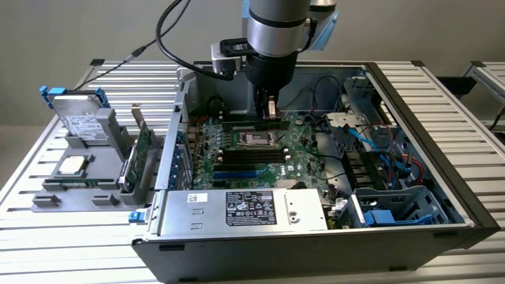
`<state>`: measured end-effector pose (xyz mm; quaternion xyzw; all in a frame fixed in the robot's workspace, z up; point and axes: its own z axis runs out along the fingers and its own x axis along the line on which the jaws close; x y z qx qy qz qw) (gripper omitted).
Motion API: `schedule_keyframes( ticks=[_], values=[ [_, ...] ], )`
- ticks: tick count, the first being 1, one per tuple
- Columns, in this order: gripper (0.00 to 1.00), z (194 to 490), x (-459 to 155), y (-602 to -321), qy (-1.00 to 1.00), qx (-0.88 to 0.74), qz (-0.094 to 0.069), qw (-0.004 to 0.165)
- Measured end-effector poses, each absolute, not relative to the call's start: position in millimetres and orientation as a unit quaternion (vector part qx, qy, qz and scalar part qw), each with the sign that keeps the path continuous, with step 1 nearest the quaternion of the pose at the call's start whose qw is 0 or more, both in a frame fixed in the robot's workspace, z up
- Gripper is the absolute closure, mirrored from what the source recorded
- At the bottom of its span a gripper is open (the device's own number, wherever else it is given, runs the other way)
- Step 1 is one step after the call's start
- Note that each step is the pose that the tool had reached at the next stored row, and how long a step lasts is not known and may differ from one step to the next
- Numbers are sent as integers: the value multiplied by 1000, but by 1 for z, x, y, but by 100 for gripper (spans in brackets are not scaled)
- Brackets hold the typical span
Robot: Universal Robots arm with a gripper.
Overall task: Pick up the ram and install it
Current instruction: 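Insert the ram into the slot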
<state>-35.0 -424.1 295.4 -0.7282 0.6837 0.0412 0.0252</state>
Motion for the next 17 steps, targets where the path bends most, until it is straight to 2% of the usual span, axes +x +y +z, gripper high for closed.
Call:
schedule_keyframes(
  ticks=[17],
  values=[
    [85,275,-31,-424,696,-717,28,13]
  ],
)
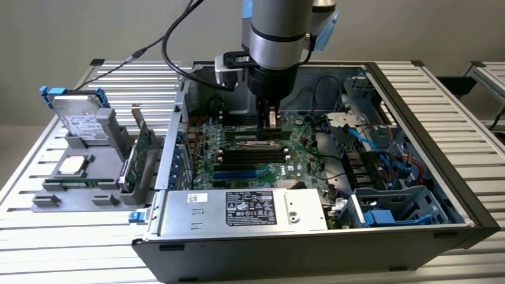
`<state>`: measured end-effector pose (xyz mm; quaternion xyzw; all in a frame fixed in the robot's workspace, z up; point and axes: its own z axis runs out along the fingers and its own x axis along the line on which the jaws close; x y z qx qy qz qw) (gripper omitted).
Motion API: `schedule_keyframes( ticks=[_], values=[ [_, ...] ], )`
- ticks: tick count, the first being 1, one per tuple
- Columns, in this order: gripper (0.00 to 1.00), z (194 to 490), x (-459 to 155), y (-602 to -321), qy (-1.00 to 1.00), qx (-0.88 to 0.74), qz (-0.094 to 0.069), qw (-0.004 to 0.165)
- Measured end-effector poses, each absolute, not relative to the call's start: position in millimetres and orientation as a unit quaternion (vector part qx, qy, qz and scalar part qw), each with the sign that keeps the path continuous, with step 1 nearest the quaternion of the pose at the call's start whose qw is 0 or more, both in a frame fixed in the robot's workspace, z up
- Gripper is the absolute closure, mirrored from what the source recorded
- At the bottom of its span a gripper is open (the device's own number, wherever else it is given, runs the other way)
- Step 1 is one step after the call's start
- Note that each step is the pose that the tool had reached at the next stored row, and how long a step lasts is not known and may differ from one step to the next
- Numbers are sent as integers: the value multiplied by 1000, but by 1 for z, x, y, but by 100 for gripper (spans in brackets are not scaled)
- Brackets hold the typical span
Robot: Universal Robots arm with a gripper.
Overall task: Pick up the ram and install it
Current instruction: 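Insert the ram into the slot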
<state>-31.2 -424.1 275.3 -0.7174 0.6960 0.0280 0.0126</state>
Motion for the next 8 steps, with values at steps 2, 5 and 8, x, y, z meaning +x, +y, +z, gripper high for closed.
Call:
schedule_keyframes(
  ticks=[2,5,8],
  values=[
    [85,273,-31,-424,696,-717,26,10],
    [85,271,-31,-424,696,-717,23,5],
    [85,269,-32,-424,696,-717,20,0]
  ],
)
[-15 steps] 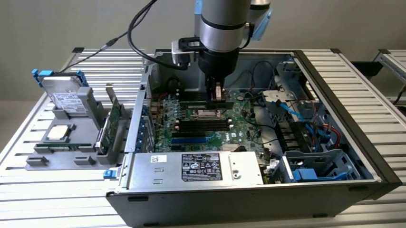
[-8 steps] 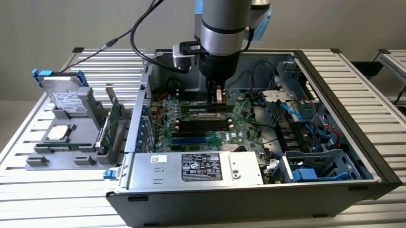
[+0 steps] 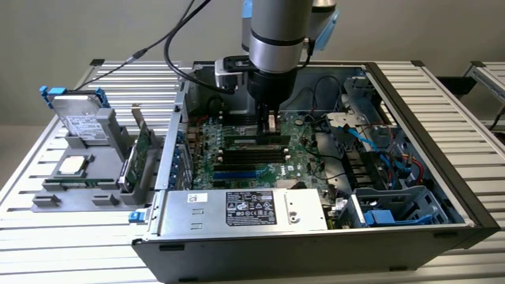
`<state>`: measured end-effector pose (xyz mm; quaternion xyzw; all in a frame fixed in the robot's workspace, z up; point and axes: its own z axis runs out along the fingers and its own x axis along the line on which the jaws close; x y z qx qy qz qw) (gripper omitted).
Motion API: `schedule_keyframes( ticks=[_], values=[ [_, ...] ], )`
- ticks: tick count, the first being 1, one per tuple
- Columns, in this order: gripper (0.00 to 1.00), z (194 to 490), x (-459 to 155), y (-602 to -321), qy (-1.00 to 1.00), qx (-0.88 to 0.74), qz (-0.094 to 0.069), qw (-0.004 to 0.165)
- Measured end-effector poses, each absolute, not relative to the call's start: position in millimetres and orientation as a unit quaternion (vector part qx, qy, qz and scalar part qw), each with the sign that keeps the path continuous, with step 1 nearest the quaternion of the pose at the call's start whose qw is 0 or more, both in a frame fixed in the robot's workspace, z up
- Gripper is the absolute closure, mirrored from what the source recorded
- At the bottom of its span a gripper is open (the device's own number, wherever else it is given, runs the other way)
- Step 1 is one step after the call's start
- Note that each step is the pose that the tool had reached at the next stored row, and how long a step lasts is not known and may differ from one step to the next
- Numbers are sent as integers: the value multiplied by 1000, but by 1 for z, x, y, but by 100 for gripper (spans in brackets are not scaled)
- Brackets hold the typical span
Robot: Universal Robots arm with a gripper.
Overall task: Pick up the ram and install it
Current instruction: 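Insert the ram into the slot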
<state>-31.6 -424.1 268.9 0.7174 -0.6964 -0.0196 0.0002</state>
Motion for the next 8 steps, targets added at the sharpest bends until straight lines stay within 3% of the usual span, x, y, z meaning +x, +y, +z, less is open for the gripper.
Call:
schedule_keyframes(
  ticks=[8],
  values=[
    [85,257,-32,-424,-696,718,-17,5]
  ],
)
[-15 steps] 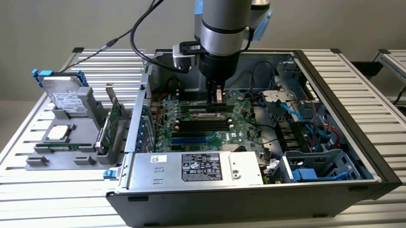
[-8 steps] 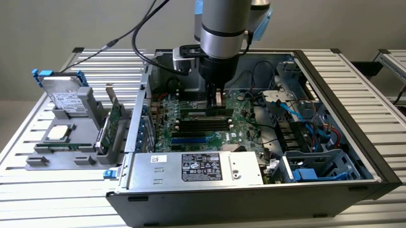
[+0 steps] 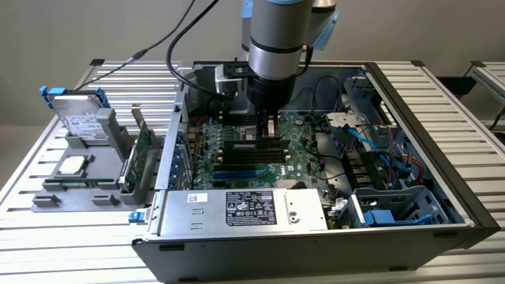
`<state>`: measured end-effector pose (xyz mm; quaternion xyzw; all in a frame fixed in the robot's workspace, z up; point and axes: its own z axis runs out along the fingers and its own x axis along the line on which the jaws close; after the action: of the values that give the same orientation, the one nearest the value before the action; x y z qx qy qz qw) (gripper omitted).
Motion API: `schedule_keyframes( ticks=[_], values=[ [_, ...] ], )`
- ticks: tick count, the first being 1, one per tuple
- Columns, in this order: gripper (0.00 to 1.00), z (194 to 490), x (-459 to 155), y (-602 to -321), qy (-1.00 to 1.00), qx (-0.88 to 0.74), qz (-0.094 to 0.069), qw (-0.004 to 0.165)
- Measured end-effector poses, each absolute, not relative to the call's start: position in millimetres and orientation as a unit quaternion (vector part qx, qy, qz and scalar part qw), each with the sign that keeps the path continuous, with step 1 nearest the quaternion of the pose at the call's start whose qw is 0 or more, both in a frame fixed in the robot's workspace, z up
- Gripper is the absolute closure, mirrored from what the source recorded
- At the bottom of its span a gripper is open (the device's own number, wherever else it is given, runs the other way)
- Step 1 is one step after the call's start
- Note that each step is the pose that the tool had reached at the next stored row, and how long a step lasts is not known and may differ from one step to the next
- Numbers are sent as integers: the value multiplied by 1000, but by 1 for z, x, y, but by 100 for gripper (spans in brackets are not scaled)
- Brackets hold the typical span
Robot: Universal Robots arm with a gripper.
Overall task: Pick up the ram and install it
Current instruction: 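Insert the ram into the slot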
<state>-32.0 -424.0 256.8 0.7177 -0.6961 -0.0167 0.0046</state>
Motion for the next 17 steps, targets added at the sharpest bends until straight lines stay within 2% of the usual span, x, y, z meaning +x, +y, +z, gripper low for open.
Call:
schedule_keyframes(
  ticks=[17],
  values=[
    [85,234,-34,-419,-696,718,-16,6]
  ],
)
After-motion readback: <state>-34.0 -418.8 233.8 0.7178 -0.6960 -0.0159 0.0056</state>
